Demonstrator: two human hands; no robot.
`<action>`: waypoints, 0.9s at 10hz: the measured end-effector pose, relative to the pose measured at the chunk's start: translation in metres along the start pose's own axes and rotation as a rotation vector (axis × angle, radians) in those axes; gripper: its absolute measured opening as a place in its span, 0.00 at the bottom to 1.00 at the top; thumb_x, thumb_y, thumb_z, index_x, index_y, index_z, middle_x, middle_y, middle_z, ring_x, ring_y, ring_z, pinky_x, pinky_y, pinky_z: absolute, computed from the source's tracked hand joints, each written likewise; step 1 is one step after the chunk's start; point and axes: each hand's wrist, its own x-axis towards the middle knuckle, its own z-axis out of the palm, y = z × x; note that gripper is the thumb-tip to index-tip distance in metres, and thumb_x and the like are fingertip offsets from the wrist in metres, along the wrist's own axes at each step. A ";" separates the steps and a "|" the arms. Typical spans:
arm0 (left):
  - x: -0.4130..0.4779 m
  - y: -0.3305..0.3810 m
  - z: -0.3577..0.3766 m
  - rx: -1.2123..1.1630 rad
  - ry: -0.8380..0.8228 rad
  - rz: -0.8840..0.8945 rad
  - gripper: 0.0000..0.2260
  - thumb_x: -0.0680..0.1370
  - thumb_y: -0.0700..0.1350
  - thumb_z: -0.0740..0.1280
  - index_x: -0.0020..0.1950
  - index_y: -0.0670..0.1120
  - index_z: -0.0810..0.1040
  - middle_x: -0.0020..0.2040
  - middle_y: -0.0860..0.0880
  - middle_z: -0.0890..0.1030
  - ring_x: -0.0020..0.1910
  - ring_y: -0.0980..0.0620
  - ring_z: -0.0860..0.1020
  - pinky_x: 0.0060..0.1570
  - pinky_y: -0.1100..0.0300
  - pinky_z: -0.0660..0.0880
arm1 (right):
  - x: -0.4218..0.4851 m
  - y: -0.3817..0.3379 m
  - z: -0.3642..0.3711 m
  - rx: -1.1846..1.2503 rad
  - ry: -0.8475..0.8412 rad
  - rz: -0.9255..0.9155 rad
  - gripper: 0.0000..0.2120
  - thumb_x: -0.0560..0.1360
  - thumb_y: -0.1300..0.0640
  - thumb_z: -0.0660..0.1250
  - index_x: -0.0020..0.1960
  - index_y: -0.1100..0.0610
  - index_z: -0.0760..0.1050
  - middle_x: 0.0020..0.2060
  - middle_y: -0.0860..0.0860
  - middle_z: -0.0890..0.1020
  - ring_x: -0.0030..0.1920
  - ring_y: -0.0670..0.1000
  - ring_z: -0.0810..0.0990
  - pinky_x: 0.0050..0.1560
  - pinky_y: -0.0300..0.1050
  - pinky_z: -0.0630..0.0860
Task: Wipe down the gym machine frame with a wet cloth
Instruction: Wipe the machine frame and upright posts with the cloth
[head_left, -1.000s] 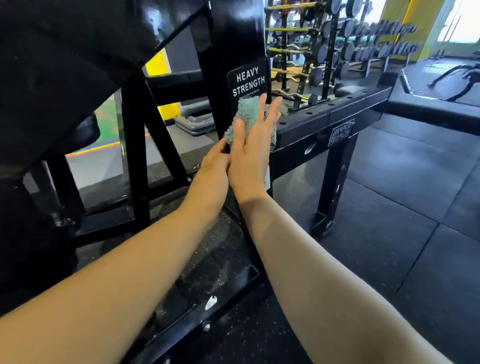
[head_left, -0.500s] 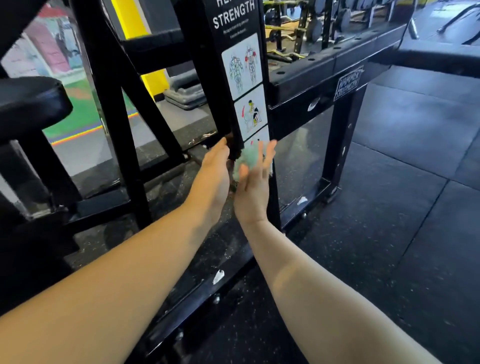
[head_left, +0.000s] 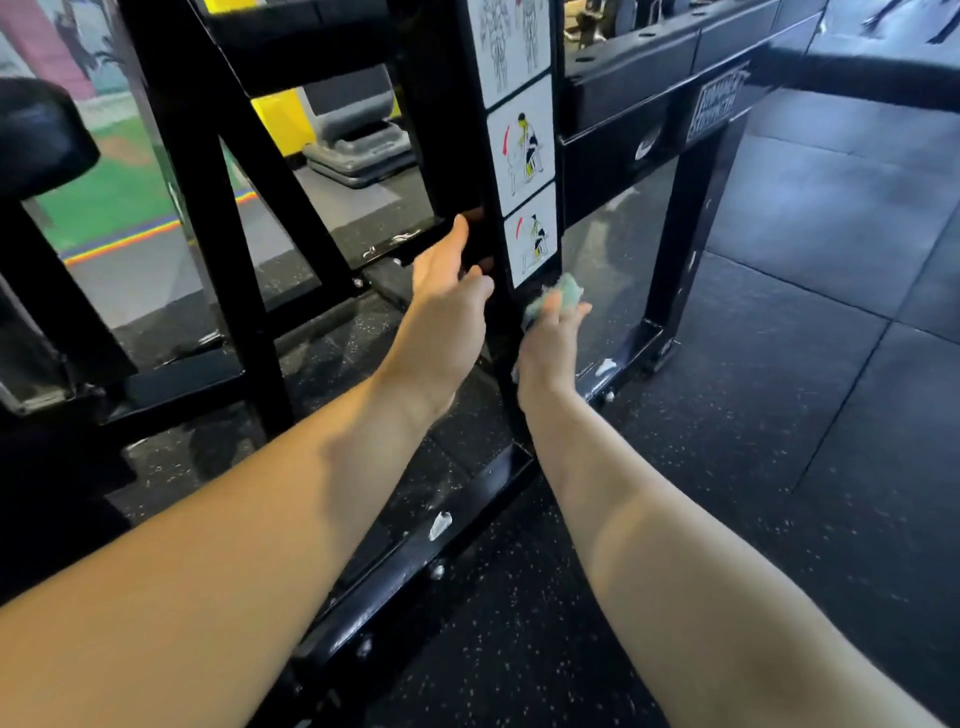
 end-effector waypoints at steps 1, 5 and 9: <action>0.005 -0.014 0.002 -0.086 0.062 -0.025 0.22 0.80 0.40 0.56 0.74 0.50 0.63 0.72 0.49 0.65 0.67 0.58 0.69 0.69 0.56 0.65 | -0.009 -0.014 0.017 0.009 0.016 -0.267 0.32 0.78 0.40 0.49 0.78 0.49 0.45 0.78 0.49 0.49 0.76 0.46 0.50 0.75 0.41 0.51; 0.000 -0.044 0.002 -0.030 -0.128 -0.136 0.26 0.81 0.37 0.53 0.77 0.55 0.54 0.72 0.51 0.62 0.58 0.60 0.66 0.45 0.76 0.63 | -0.026 -0.012 0.006 -0.004 0.027 -0.096 0.25 0.83 0.49 0.51 0.77 0.55 0.50 0.76 0.54 0.57 0.75 0.51 0.57 0.74 0.43 0.55; 0.003 -0.086 0.024 -0.143 0.073 -0.074 0.25 0.75 0.47 0.56 0.73 0.54 0.65 0.71 0.54 0.65 0.70 0.55 0.67 0.71 0.49 0.63 | 0.015 0.059 -0.015 0.042 0.006 0.041 0.40 0.69 0.31 0.51 0.77 0.47 0.50 0.76 0.53 0.56 0.73 0.51 0.60 0.73 0.54 0.58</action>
